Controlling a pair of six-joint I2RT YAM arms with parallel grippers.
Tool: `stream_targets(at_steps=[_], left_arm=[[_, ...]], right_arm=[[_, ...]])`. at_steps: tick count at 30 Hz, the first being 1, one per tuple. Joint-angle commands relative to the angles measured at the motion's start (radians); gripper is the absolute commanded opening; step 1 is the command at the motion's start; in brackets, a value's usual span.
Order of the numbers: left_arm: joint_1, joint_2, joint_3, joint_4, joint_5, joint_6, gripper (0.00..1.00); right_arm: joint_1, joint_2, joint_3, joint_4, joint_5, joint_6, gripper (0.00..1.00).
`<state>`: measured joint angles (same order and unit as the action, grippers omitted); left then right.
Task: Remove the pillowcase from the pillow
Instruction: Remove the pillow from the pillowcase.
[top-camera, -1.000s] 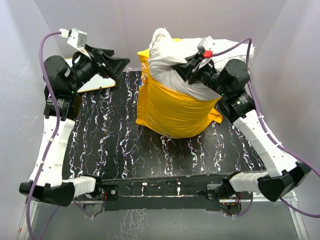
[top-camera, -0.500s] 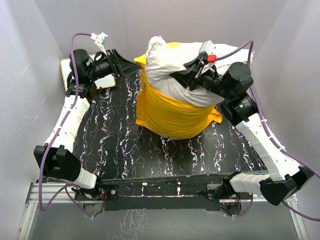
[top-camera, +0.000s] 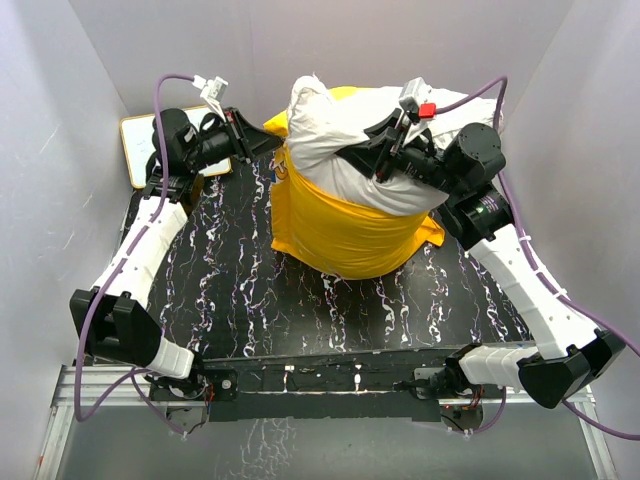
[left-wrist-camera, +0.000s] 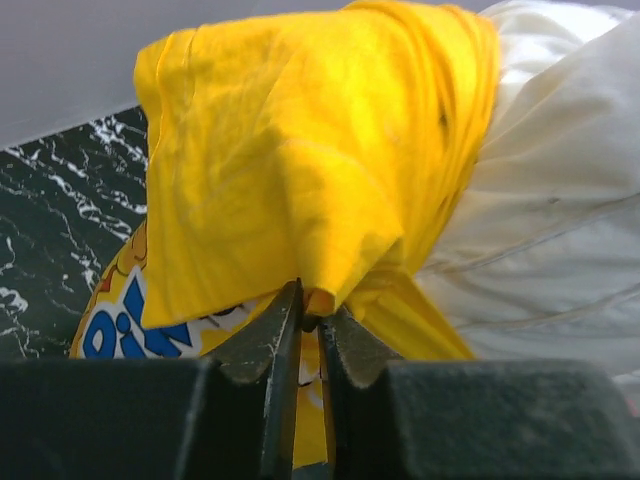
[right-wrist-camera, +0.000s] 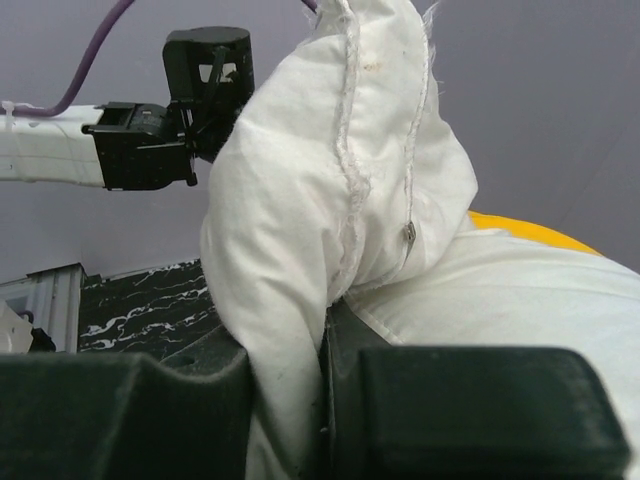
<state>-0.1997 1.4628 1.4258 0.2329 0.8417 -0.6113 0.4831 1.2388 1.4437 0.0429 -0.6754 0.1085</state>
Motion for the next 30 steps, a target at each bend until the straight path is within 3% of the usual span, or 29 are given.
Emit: stream_targets(at_steps=[1,12,19,23,24,27,30], left_arm=[[-0.005,-0.044,-0.088,0.019,-0.044,0.032,0.02],[-0.008,-0.117,-0.258,-0.050,-0.054,0.155,0.00],[-0.015,-0.126,-0.284,-0.295,-0.239,0.416,0.00],[0.001,-0.163,-0.187,-0.340,-0.328,0.521,0.00],[0.003,-0.170,-0.141,-0.374,-0.306,0.551,0.04],[0.003,-0.237,-0.028,-0.454,-0.218,0.627,0.45],[0.004,-0.326,-0.015,-0.468,-0.049,0.780,0.56]], right_arm=[[0.004,-0.029,0.048,0.121,0.003,0.085,0.08],[0.003,-0.050,0.099,0.182,0.118,0.100,0.08],[-0.005,-0.072,0.084,0.210,0.210,0.114,0.08],[-0.005,-0.046,0.101,0.152,0.305,0.091,0.08],[-0.006,-0.037,0.108,0.141,0.320,0.084,0.08],[-0.005,-0.003,0.147,0.105,0.333,0.072,0.08],[-0.005,0.040,0.198,0.070,0.354,0.072,0.08]])
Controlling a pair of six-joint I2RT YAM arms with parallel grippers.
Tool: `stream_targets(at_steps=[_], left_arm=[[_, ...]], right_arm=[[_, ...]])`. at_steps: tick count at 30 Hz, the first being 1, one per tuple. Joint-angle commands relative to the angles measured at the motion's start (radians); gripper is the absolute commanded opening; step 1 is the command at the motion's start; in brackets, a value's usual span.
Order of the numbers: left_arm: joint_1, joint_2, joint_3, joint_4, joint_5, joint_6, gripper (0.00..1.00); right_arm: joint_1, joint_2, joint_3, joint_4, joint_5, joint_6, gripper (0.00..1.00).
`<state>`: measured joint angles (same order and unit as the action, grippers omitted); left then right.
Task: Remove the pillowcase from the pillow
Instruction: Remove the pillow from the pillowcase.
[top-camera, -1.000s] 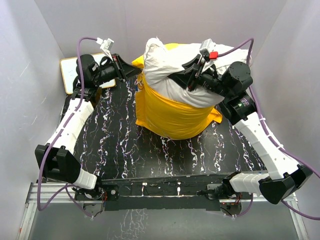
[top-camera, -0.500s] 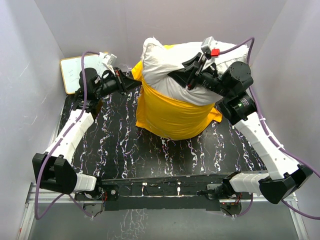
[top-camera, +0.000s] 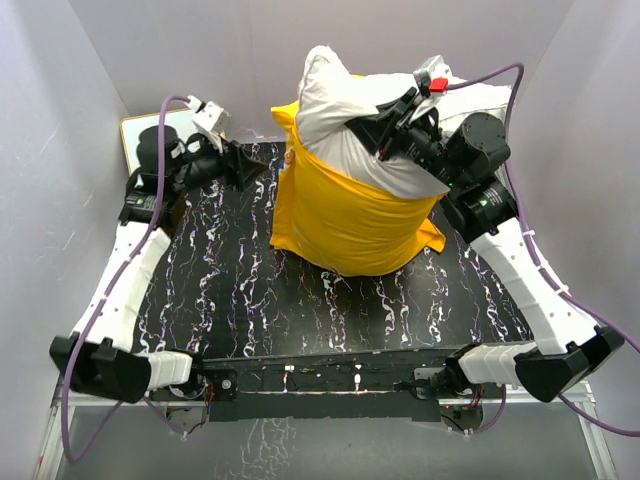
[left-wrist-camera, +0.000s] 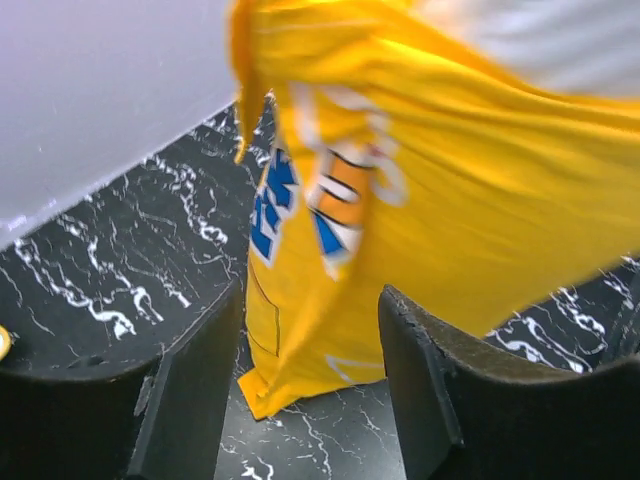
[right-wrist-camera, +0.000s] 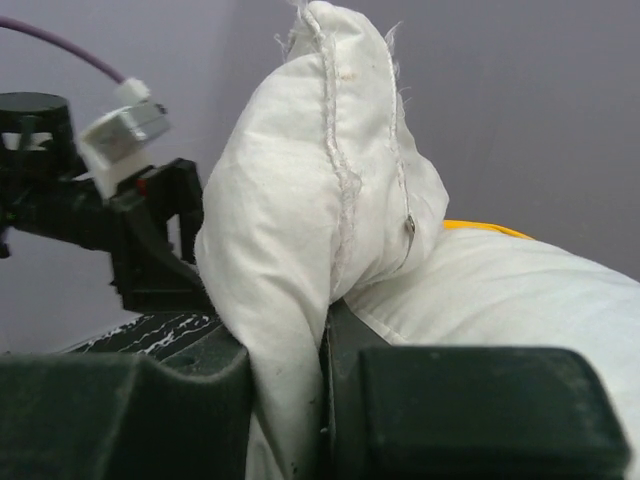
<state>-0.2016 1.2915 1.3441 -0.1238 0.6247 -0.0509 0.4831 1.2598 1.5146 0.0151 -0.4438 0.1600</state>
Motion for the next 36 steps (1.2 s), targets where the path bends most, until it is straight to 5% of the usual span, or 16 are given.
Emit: stream_targets(at_steps=[1,5,11,17,25,36], left_arm=[[0.004,-0.186,0.054,-0.098,0.219,0.266,0.57],[-0.058,-0.228,0.041,-0.077,0.325,0.446,0.60],[-0.233,-0.156,0.110,-0.193,0.234,0.906,0.76],[-0.257,-0.105,0.092,-0.164,0.236,1.117,0.86],[-0.263,-0.087,-0.030,-0.166,0.177,1.232,0.75],[-0.333,-0.070,-0.170,-0.321,0.087,1.265,0.44]], right_arm=[[-0.006,0.037,0.148,0.082,0.130,0.033,0.08],[0.009,0.113,0.217,0.061,0.096,0.073,0.08],[0.092,0.168,0.283,0.025,0.113,0.042,0.08],[0.179,0.190,0.336,-0.052,0.169,-0.038,0.08],[0.207,0.184,0.334,-0.030,0.178,-0.030,0.08],[0.175,0.185,0.417,-0.055,0.495,-0.106,0.08]])
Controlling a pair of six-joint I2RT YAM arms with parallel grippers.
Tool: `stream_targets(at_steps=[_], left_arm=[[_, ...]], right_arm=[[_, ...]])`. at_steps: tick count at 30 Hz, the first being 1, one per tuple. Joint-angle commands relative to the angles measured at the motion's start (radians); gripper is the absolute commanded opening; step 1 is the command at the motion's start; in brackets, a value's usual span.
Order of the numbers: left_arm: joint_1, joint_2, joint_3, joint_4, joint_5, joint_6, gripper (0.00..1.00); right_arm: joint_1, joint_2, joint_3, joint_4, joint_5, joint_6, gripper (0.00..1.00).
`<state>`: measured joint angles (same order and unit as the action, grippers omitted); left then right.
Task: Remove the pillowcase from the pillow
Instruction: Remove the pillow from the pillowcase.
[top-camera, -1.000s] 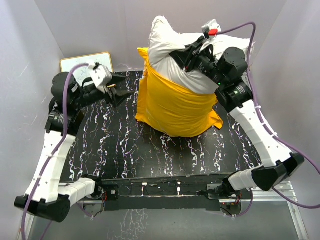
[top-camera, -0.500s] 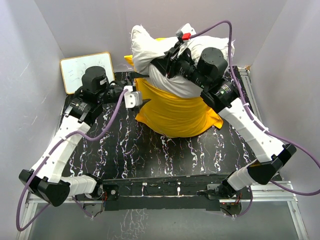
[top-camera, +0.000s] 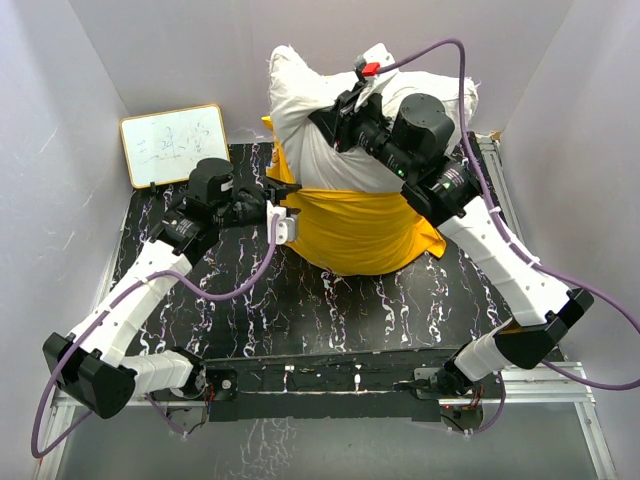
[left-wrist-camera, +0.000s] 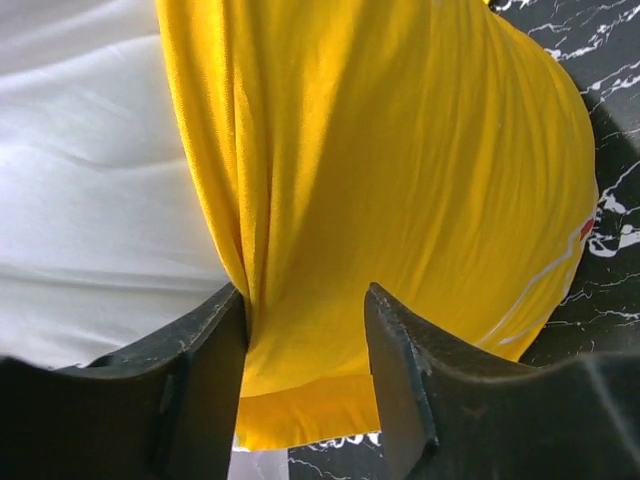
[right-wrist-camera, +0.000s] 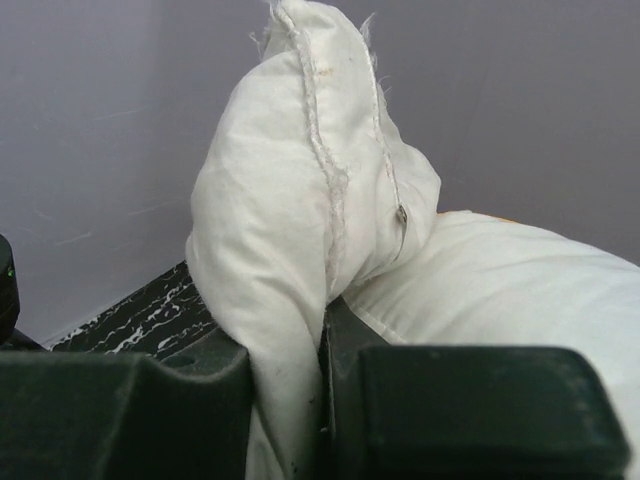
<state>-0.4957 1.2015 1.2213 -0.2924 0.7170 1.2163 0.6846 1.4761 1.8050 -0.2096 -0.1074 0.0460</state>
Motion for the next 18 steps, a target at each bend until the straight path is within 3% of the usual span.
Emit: stream_targets(at_steps=[1,3,7,8,10,15,18], left_arm=[[-0.044,0.027,-0.061,-0.157,-0.014,-0.023,0.42],[-0.059,0.032,-0.108,-0.185,-0.028,-0.023,0.36],[-0.102,-0.023,-0.206,-0.278,-0.070,0.096,0.36],[-0.122,-0.045,-0.214,-0.273,-0.081,0.109,0.39],[-0.166,-0.074,-0.203,-0.246,-0.104,0.116,0.55],[-0.330,-0.079,-0.184,0.079,-0.175,0.014,0.66],[-0.427,-0.024,-0.157,0.225,-0.232,0.023,0.67]], right_arm=[[-0.037,-0.032,0.132,0.168,0.182,0.016,0.08],[-0.057,-0.034,0.141,0.157,0.232,0.023,0.08],[-0.069,-0.002,0.186,0.067,0.338,-0.001,0.08],[-0.070,0.005,0.191,0.039,0.346,-0.004,0.08],[-0.070,0.014,0.182,0.007,0.345,0.002,0.08],[-0.063,0.026,0.162,0.004,0.240,0.081,0.08],[-0.037,0.042,0.200,-0.023,0.193,0.109,0.08]])
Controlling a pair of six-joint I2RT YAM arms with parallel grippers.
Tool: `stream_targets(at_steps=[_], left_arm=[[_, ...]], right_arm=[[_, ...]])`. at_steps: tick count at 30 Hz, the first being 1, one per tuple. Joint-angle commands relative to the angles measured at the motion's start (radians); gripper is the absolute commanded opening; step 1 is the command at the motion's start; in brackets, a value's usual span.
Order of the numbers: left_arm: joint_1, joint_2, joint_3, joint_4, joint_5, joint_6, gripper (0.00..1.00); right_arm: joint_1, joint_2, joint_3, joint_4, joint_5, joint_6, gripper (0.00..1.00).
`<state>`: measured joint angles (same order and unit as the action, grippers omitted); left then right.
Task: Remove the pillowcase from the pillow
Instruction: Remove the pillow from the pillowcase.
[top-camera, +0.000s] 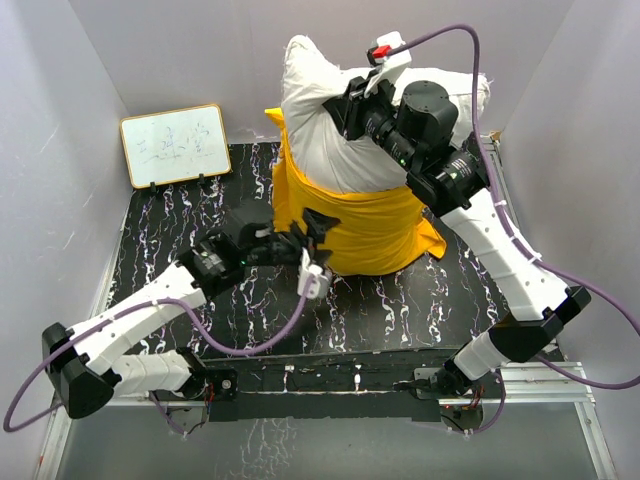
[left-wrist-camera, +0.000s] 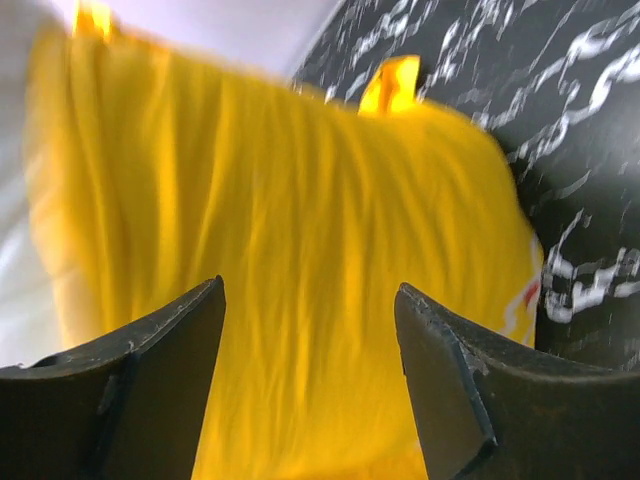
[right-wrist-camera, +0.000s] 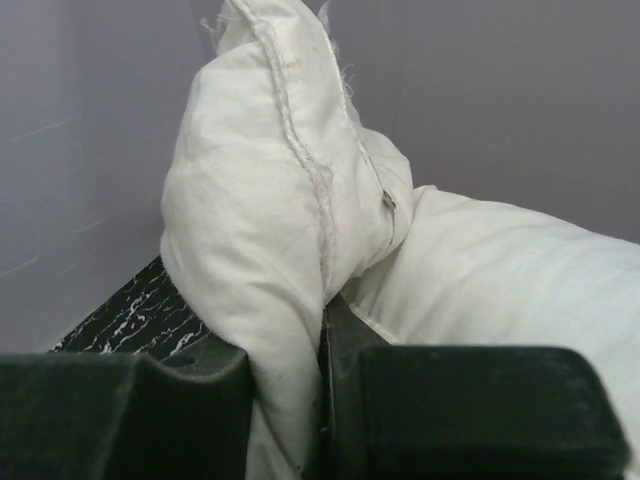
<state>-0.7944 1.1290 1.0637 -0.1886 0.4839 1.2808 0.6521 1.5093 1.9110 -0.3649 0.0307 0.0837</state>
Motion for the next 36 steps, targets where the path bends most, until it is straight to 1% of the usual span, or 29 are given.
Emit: stream_targets(at_steps=[1,4,6,10,12,14,15,17,19,21,25,27,30,36], left_arm=[[-0.150,0.068,0.011,0.149,-0.014,-0.018,0.65],[-0.188,0.118,0.028,0.216,-0.045,0.027,0.64],[-0.196,0.133,0.036,0.237,-0.040,0.063,0.64],[-0.253,0.128,0.022,0.261,-0.034,0.186,0.64],[-0.301,0.134,0.004,0.323,-0.089,0.225,0.65],[-0.330,0.143,-0.027,0.440,-0.134,0.249,0.67],[-0.338,0.150,-0.030,0.487,-0.149,0.248,0.68],[-0.350,0.164,-0.002,0.537,-0.198,0.177,0.69],[-0.353,0.183,0.055,0.530,-0.266,0.087,0.68],[-0.352,0.192,0.087,0.521,-0.339,0.050,0.67],[-0.350,0.142,0.015,0.517,-0.361,0.119,0.67],[-0.350,0.126,-0.011,0.531,-0.365,0.123,0.67],[-0.348,0.122,-0.045,0.576,-0.375,0.146,0.67],[-0.348,0.163,-0.020,0.665,-0.537,0.105,0.67]], right_arm=[[0.010,0.008,0.106,0.126,0.049,0.071,0.08],[0.033,-0.008,0.112,0.134,0.015,0.098,0.08],[0.044,-0.021,0.110,0.140,0.004,0.111,0.08],[0.078,-0.022,0.121,0.133,0.042,0.106,0.08],[0.101,-0.004,0.151,0.110,0.079,0.095,0.08],[0.129,0.008,0.173,0.102,0.122,0.084,0.08],[0.146,0.012,0.183,0.107,0.142,0.076,0.08],[0.177,0.017,0.194,0.144,0.180,0.045,0.08],[0.193,-0.006,0.158,0.241,0.170,0.030,0.08],[0.193,-0.041,0.092,0.339,0.168,0.029,0.08],[0.193,-0.006,0.139,0.296,0.176,0.025,0.08],[0.193,-0.004,0.128,0.284,0.173,0.026,0.08],[0.193,-0.019,0.094,0.278,0.219,0.012,0.08],[0.198,-0.025,0.103,0.204,0.370,-0.027,0.08]])
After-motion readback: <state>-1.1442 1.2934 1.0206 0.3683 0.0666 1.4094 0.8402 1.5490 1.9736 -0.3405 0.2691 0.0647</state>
